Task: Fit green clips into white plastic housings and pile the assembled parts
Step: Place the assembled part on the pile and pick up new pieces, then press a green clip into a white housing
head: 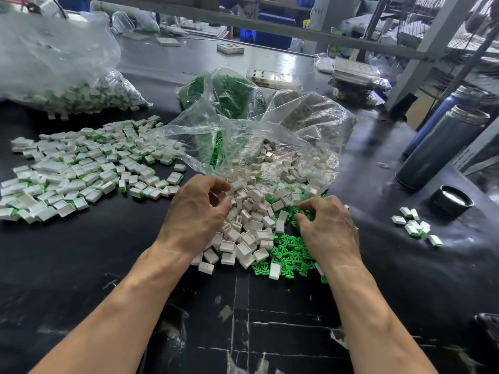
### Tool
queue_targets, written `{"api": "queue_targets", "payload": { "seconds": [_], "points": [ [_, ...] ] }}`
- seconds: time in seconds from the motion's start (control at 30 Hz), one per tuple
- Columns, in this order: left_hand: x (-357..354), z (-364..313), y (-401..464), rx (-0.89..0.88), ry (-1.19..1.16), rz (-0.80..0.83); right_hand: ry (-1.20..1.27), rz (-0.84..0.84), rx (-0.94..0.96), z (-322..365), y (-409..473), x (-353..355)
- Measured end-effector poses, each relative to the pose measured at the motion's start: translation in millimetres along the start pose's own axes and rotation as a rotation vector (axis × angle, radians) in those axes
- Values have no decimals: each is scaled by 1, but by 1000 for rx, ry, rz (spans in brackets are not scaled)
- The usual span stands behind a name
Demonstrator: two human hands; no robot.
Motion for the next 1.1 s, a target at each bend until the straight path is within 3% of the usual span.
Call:
{"api": "queue_targets", "payload": {
  "seconds": [0.8, 1.1],
  "points": [
    [-11, -22, -5, -107, -126, 86, 66, -89, 97, 8, 4, -7],
    [-8, -22, -4, -92, -149, 47, 513, -129, 83, 9, -3, -3]
  ]
}}
Point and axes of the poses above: each hand's wrist, its own y-axis towards the middle knuckle, its own x-axis out of the back of the hand, z = x × y, the point moved 3 cm from there along y, towards the middle knuckle, and after that the axes turned 12 degrees about z, right-handed, at the moved point
